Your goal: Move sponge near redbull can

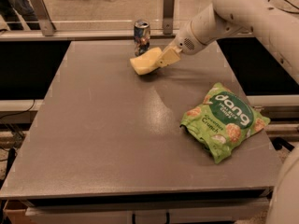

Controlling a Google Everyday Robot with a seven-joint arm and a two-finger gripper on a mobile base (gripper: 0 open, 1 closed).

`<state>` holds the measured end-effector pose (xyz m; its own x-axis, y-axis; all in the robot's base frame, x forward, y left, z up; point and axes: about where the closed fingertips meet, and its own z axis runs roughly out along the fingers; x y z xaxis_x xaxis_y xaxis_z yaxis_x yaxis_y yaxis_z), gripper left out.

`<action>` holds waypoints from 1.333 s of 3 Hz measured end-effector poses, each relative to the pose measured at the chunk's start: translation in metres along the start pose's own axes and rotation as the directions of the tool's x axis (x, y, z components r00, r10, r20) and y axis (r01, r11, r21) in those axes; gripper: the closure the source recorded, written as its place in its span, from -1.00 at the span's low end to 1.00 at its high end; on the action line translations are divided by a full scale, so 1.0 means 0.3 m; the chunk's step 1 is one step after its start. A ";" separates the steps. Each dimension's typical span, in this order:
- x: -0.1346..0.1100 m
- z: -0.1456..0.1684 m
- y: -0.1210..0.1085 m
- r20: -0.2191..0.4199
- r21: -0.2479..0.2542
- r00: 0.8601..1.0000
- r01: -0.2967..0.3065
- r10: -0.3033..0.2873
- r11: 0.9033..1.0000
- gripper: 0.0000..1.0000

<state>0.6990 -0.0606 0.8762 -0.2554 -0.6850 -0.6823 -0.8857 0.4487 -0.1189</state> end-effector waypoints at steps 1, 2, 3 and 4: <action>0.006 0.003 -0.017 -0.002 0.008 1.000 -0.003 0.003 1.000 -0.74; 0.006 0.004 -0.023 0.004 0.011 1.000 -0.009 0.009 1.000 -1.00; 0.021 -0.020 -0.025 0.019 0.009 1.000 -0.003 0.002 1.000 -1.00; 0.079 -0.103 -0.047 0.048 0.012 0.998 0.027 -0.028 1.000 -1.00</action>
Offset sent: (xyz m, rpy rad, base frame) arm 0.0085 -0.0093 0.0029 0.0147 -0.0118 -0.0288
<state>0.6936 -0.1008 0.8840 -0.2118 -0.6688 -0.7126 -0.8877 0.4367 -0.1460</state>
